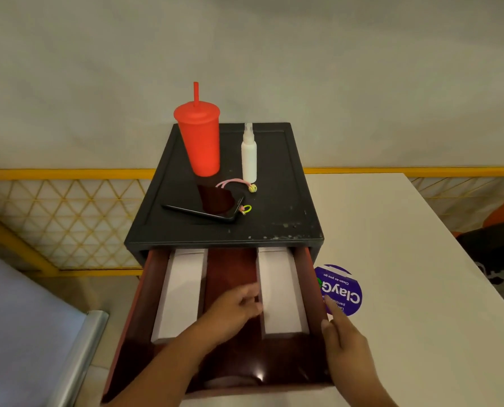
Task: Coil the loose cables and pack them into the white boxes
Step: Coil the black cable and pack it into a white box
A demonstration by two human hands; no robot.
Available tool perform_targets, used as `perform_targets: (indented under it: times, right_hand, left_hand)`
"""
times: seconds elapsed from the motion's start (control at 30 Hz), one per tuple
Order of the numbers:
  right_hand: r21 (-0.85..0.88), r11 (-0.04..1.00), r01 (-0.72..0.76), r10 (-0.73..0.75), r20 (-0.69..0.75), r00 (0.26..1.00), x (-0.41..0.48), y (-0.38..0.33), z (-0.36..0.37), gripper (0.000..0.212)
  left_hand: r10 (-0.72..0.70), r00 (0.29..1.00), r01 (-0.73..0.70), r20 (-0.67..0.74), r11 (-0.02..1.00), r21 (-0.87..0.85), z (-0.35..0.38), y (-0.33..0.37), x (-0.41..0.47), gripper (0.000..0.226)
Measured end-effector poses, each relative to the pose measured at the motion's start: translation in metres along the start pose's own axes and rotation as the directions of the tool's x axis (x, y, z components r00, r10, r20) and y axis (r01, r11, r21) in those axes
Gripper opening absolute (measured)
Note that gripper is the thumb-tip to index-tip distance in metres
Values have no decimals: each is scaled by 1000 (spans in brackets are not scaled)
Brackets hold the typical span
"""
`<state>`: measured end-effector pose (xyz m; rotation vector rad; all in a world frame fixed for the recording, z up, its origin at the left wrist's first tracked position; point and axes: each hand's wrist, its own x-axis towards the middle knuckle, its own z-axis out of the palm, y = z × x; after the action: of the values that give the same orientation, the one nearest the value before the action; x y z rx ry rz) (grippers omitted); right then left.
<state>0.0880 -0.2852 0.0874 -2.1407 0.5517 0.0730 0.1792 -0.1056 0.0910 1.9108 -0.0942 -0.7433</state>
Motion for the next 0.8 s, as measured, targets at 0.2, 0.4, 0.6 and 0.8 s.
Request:
perform_targets:
  times: [0.2, 0.4, 0.6, 0.8]
  right_hand:
    - [-1, 1000, -4, 3, -64, 998, 17, -11, 5, 45]
    - [-62, 998, 6, -9, -45, 999, 39, -33, 6, 48]
    - [-503, 786, 358, -374, 74, 925, 53, -47, -3, 90]
    - [-734, 548, 402, -324, 257, 910, 78, -54, 1, 119]
  left_hand:
    - [24, 992, -78, 126, 891, 448, -34, -25, -67, 55]
    - [262, 958, -42, -119, 539, 842, -41, -39, -68, 17]
    - [518, 820, -83, -242, 527, 846, -52, -50, -38, 52]
    - [642, 713, 81, -282, 324, 943, -75, -44, -6, 109]
